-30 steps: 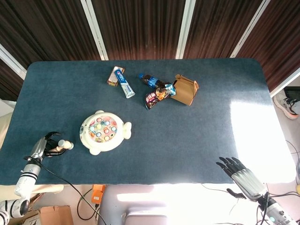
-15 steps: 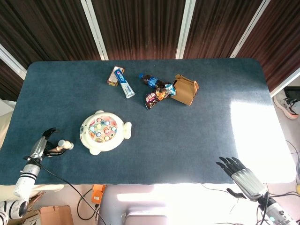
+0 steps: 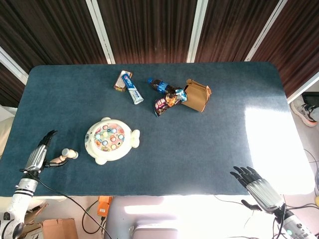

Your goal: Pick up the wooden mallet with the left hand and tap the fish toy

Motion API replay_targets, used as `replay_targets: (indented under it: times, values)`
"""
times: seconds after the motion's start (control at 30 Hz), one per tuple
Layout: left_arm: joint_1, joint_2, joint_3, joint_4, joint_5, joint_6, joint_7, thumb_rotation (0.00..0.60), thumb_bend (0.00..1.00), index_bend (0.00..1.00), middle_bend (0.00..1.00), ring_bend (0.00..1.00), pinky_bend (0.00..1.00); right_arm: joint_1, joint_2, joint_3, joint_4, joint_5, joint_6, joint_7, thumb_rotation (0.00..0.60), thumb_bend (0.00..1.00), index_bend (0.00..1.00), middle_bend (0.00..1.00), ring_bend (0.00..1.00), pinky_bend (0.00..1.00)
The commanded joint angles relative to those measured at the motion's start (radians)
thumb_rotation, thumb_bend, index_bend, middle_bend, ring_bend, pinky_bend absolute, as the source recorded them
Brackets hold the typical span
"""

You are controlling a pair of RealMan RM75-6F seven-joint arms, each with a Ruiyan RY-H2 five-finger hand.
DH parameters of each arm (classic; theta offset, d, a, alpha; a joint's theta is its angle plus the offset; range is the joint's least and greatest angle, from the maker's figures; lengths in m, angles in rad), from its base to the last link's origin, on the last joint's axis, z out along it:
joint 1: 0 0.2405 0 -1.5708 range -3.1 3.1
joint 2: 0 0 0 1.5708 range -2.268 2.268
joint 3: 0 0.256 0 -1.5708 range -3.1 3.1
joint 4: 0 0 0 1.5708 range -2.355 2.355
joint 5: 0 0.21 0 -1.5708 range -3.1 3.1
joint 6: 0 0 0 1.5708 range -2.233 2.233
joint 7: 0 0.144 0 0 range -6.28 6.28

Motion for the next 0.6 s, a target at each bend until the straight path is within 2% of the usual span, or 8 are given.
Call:
replay_targets:
  times: [0.03,0.2,0.37,0.47,0.6]
  values:
    - [0.039,0.069,0.019,-0.046,0.057,0.115,0.021,0.6,0.09,0.1,0.0,0.0,0.09,-0.004,0.003,-0.002,-0.002,-0.005,0.009,0.0,0.6,0.24,0.0,0.0,0.0,0.0]
    - [0.134,0.2,0.065,-0.129,0.115,0.293,0.097,0.6,0.13,0.08,0.0,0.0,0.09,-0.029,0.01,0.003,-0.002,0.014,0.043,-0.015,0.6,0.24,0.0,0.0,0.0,0.0]
    - [0.27,0.327,0.143,-0.328,0.135,0.427,0.271,0.6,0.13,0.04,0.0,0.0,0.08,-0.079,0.009,0.019,-0.007,0.088,0.085,-0.064,0.6,0.24,0.0,0.0,0.0,0.0]
    - [0.333,0.312,0.172,-0.376,0.171,0.523,0.383,0.6,0.13,0.04,0.0,0.0,0.07,-0.122,-0.016,0.045,-0.001,0.139,0.14,-0.147,0.6,0.24,0.0,0.0,0.0,0.0]
    - [0.353,0.286,0.194,-0.363,0.195,0.533,0.441,0.6,0.13,0.04,0.0,0.0,0.07,-0.153,-0.045,0.071,0.001,0.175,0.186,-0.212,0.6,0.24,0.0,0.0,0.0,0.0]
